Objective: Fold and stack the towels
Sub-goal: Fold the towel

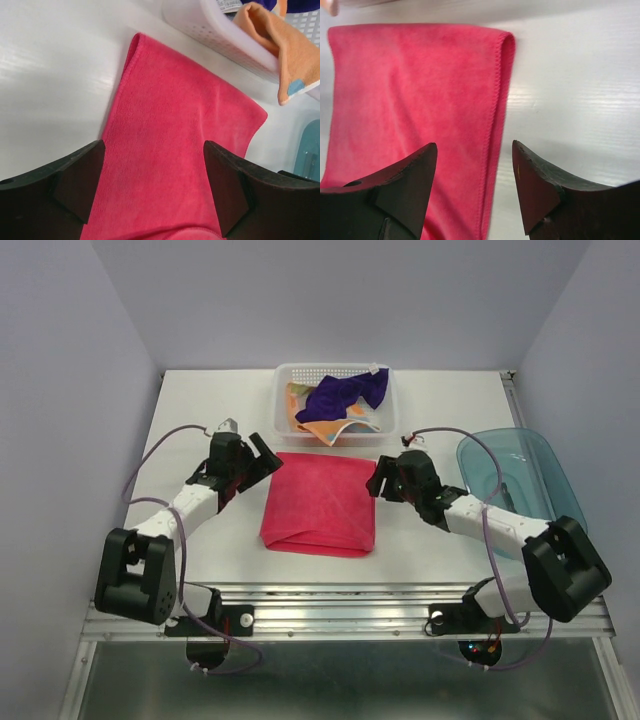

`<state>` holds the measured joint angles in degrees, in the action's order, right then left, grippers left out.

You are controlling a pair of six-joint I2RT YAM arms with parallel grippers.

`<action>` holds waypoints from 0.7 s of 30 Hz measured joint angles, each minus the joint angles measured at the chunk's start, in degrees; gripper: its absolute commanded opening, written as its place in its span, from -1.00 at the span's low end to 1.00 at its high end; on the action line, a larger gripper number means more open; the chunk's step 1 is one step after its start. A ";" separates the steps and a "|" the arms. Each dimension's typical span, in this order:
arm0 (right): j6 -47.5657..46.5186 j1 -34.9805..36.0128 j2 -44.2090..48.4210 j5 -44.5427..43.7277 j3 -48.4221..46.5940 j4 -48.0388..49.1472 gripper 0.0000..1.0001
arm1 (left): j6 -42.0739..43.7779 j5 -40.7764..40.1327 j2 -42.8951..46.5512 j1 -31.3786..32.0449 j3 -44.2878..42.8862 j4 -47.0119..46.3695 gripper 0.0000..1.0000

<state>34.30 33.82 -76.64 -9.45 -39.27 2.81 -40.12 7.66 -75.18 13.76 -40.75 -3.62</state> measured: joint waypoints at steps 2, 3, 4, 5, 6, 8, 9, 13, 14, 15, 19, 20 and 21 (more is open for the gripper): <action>-1.03 -1.81 -2.43 0.55 0.00 1.97 0.29 | 1.77 0.13 -2.60 0.00 -1.53 -1.99 0.74; -1.53 -2.80 -3.72 1.09 -0.02 2.80 0.26 | 2.99 0.28 -4.13 0.00 -2.19 -3.32 0.70; -2.25 -3.65 -4.90 1.79 -0.02 3.74 0.18 | 3.74 0.33 -4.72 0.00 -2.34 -4.02 0.69; -3.06 -4.46 -6.14 2.49 -0.13 4.61 0.17 | 5.03 0.46 -5.51 0.00 -2.60 -4.83 0.63; -3.85 -4.94 -7.21 3.15 -0.42 5.27 0.16 | 6.40 0.50 -6.40 0.00 -2.82 -5.55 0.61; -5.38 -5.25 -9.07 4.22 -1.14 6.34 0.13 | 8.94 0.46 -8.13 0.00 -2.95 -7.32 0.54; -6.21 -5.25 -9.92 4.90 -1.51 7.04 0.12 | 9.94 0.50 -8.66 0.00 -2.95 -7.78 0.51; -8.28 -5.25 -11.65 5.92 -2.32 9.20 0.08 | 13.31 1.27 -13.18 0.00 -4.17 -9.99 0.39; -8.79 -5.25 -12.39 6.05 -2.82 9.70 0.08 | 13.64 1.46 -14.45 0.00 -4.85 -10.32 0.38; -9.05 -5.25 -12.90 6.08 -3.26 9.84 0.07 | 14.12 1.75 -16.15 0.00 -5.77 -10.58 0.38; -10.16 -5.27 -15.78 6.23 -5.31 10.99 0.00 | 15.15 2.05 -21.75 0.00 -9.11 -11.76 0.33; -10.27 -5.29 -16.37 6.23 -5.53 11.23 -0.01 | 15.28 2.03 -22.67 0.00 -9.64 -12.02 0.32; -10.40 -5.31 -16.85 6.25 -5.62 11.43 -0.03 | 15.45 1.99 -23.43 0.00 -10.10 -12.24 0.28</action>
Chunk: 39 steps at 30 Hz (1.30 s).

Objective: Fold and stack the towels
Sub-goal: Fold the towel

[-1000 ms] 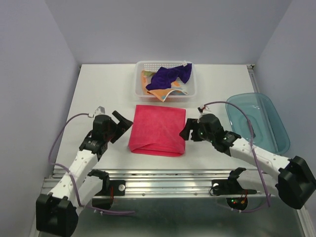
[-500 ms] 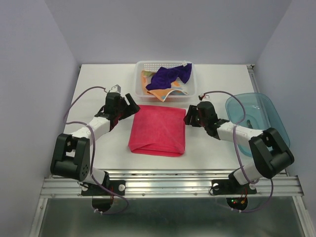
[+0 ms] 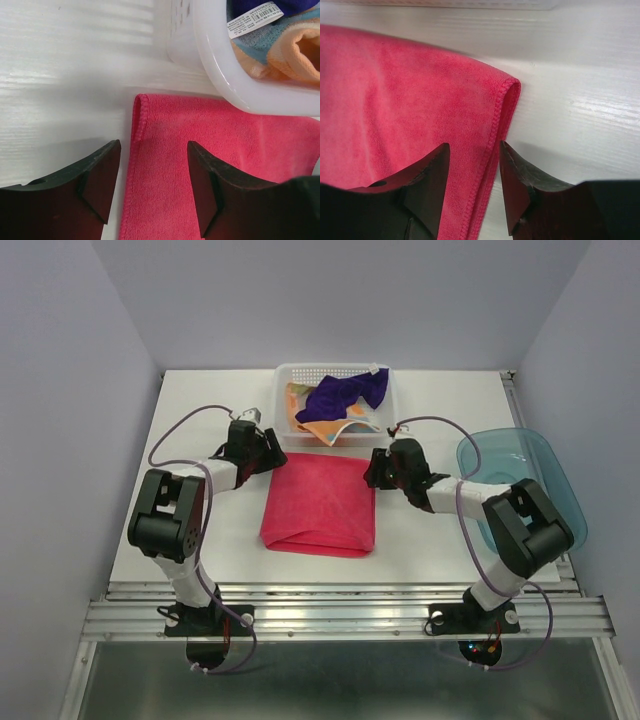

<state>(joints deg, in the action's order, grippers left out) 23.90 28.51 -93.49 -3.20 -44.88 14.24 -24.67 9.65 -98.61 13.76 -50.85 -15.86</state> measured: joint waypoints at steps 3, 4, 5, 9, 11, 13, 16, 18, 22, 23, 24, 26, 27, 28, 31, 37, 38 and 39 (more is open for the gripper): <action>-0.17 -0.04 -1.01 0.07 -0.02 0.37 -0.03 | 0.28 -0.09 -0.92 0.00 -0.42 -0.66 0.15; -0.17 -0.04 -1.25 0.07 -0.04 0.44 -0.05 | 0.39 -0.13 -0.98 0.00 -0.42 -0.87 0.15; -0.17 -0.07 -1.64 0.09 -0.09 0.68 -0.05 | 0.44 -0.07 -0.98 0.00 -0.42 -1.11 0.14; -0.20 -0.17 -3.13 0.22 -0.63 0.96 -0.07 | 0.59 0.24 -1.20 -0.02 -0.70 -2.05 0.10; -0.17 -0.37 -3.89 0.22 -0.87 1.31 -0.08 | 0.63 0.42 -1.88 -0.02 -1.18 -2.51 0.10; -0.20 -0.44 -4.15 0.22 -0.94 1.49 -0.09 | 0.66 0.42 -2.62 -0.02 -1.55 -2.69 0.10; -0.17 -0.44 -4.20 0.26 -0.94 2.14 -0.10 | 0.74 0.39 -3.72 -0.02 -1.84 -2.80 0.08; -0.17 -0.44 -4.20 0.50 -0.96 2.80 -0.11 | 0.87 0.15 -4.13 -0.02 -1.95 -2.75 0.08; -0.22 -0.44 -4.48 0.70 -1.36 3.30 -0.12 | 1.22 -0.13 -5.53 0.00 -3.76 -2.78 0.03; -0.22 -0.44 -4.52 0.72 -1.38 3.34 -0.12 | 1.31 -0.11 -5.84 -0.02 -4.28 -2.82 -0.05; -0.22 -0.44 -4.52 0.72 -1.44 3.34 -0.12 | 1.33 -0.09 -6.05 -0.02 -4.59 -2.82 -0.09; -0.22 -0.44 -4.74 0.87 -1.73 3.41 -0.13 | 1.62 0.04 -6.47 -0.02 -5.16 -2.95 -0.22; -0.22 -0.44 -4.81 0.92 -1.84 3.39 -0.14 | 1.68 0.07 -6.51 -0.02 -5.16 -2.99 -0.28; -0.22 -0.44 -5.03 1.03 -2.05 3.45 -0.15 | 1.70 0.22 -6.56 0.00 -5.16 -2.99 -0.31; -0.20 -0.44 -5.53 1.31 -2.67 3.48 -0.17 | 1.75 0.52 -6.58 0.00 -5.16 -3.06 -0.70; -0.20 -0.44 -5.66 1.51 -2.78 3.63 -0.17 | 1.88 1.07 -6.58 -0.02 -5.16 -3.19 -1.00; -0.20 -0.44 -5.66 1.46 -2.78 3.63 -0.17 | 1.90 1.18 -6.58 -0.02 -5.16 -3.19 -1.00; -0.22 -0.44 -5.66 1.40 -2.78 3.61 -0.17 | 1.90 1.25 -6.58 -0.02 -5.16 -3.19 -1.00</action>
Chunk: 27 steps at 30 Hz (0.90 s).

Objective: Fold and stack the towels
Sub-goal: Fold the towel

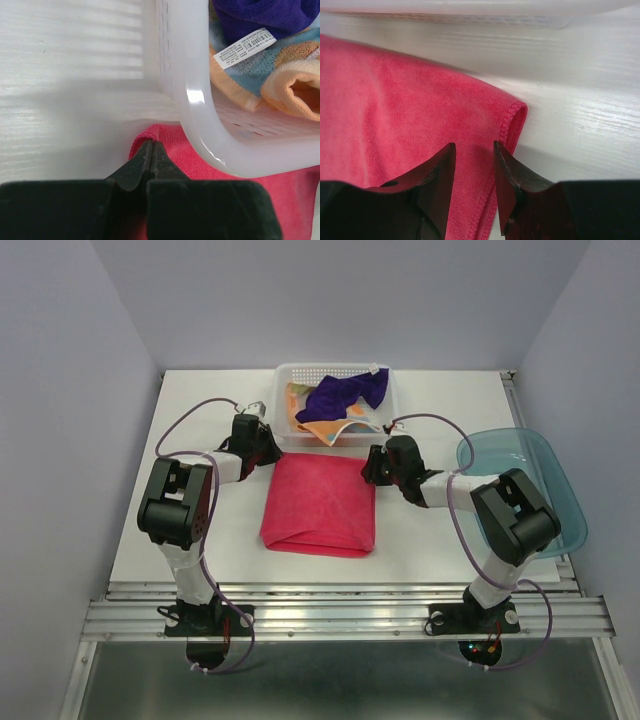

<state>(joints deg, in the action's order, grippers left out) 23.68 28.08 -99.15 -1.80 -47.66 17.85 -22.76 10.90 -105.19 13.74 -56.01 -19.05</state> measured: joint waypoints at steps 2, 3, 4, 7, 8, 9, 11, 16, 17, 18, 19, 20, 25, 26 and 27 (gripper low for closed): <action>-0.15 0.00 0.00 -0.74 0.00 -0.22 -0.17 | -0.02 0.09 -0.02 0.00 0.00 0.00 -1.00; -0.17 0.00 0.00 -1.01 0.00 -0.31 -0.17 | -0.02 0.13 -0.04 0.00 0.00 0.00 -1.00; -0.17 0.00 0.00 -1.44 0.00 -0.48 -0.17 | -0.02 0.28 -0.07 0.00 0.00 0.00 -1.00; -0.20 -0.04 0.00 -2.60 0.00 -0.92 -0.17 | -0.02 0.50 -0.09 0.00 0.00 -0.02 -1.00; -0.24 -0.04 0.00 -3.02 0.00 -0.98 -0.17 | -0.04 0.55 -0.09 0.00 0.02 -0.04 -1.00; -0.33 -0.07 0.00 -3.21 0.00 -0.98 -0.17 | -0.04 0.59 -0.09 0.00 0.04 -0.07 -1.00; -0.37 -0.11 0.00 -3.72 0.00 -1.03 -0.17 | -0.09 0.63 -0.07 0.00 0.15 -0.15 -1.00; -0.81 -0.26 -0.17 -4.04 -0.28 -1.20 -0.17 | -0.22 0.66 -0.07 0.00 0.17 -0.66 -1.00; -0.85 -0.26 -0.37 -4.11 -0.50 -1.18 -0.18 | -0.24 0.66 -0.07 0.00 0.17 -0.76 -1.00; -1.01 -0.26 -0.79 -4.20 -0.92 -1.16 -0.17 | -0.26 0.63 -0.07 0.00 0.20 -0.87 -1.00; -1.05 -0.28 -1.20 -4.22 -1.27 -1.14 -0.18 | -0.26 0.66 -0.07 0.00 0.26 -0.98 -1.00; -1.14 -0.31 -1.64 -4.24 -1.62 -1.16 -0.18 | -0.26 0.68 -0.07 0.00 0.33 -1.07 -1.00; -1.44 -0.31 -2.58 -4.26 -2.23 -1.38 -0.19 | -0.39 0.72 -0.07 0.00 0.98 -1.33 -1.00; -1.44 -0.31 -2.58 -4.28 -2.23 -1.44 -0.20 | -0.44 0.72 -0.07 0.00 1.09 -1.36 -1.00; -1.46 -0.31 -2.58 -4.37 -2.23 -1.49 -0.21 | -0.46 0.72 -0.04 0.00 1.16 -1.33 -1.00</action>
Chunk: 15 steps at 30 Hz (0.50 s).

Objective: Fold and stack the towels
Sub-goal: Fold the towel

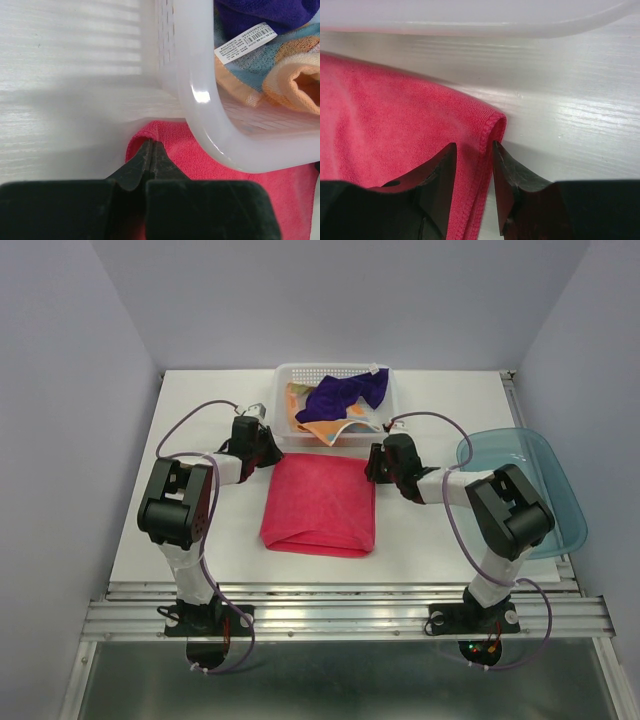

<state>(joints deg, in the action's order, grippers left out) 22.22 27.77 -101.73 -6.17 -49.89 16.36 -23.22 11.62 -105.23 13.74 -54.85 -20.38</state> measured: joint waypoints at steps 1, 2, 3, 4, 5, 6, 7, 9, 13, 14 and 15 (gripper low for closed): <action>0.00 0.00 0.00 -0.11 0.00 -0.07 -0.21 | -0.02 0.00 0.00 0.00 0.00 -0.04 -1.00; 0.00 -0.02 0.00 -0.15 0.00 -0.11 -0.21 | -0.02 0.00 0.02 0.00 0.00 -0.07 -1.00; 0.00 -0.02 0.00 -0.17 0.00 -0.11 -0.22 | -0.02 0.04 0.07 0.00 0.00 -0.07 -1.00; 0.00 -0.04 -0.02 -0.20 0.00 -0.09 -0.24 | -0.04 0.13 0.11 0.00 0.00 -0.13 -1.00; 0.00 -0.04 -0.04 -0.20 0.00 -0.09 -0.24 | -0.04 0.20 0.20 0.00 0.00 -0.15 -1.00; 0.00 -0.07 -0.11 -0.15 0.00 -0.09 -0.24 | -0.07 0.24 0.26 0.00 0.02 -0.13 -1.00; 0.00 -0.04 -0.31 -0.07 -0.02 -0.07 -0.24 | -0.09 0.33 0.44 0.00 0.09 -0.17 -1.00; 0.00 -0.07 -0.70 0.00 -0.13 -0.09 -0.25 | -0.15 0.42 0.85 0.00 0.13 -0.22 -1.00; 0.00 -0.07 -1.09 0.20 -0.31 -0.11 -0.46 | -0.22 0.46 1.40 -0.09 0.15 -0.44 -1.00; 0.04 -0.07 -1.09 0.22 -0.33 -0.11 -0.56 | -0.22 0.44 1.51 -0.09 0.22 -0.44 -1.00; 0.00 -0.04 -1.11 0.26 -0.33 -0.11 -0.61 | -0.26 0.46 1.68 -0.09 0.37 -0.50 -1.00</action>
<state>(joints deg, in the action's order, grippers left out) 22.22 27.73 -102.85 -5.91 -50.22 16.25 -23.49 12.08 -103.55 13.65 -54.48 -20.88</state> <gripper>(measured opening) 0.262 0.018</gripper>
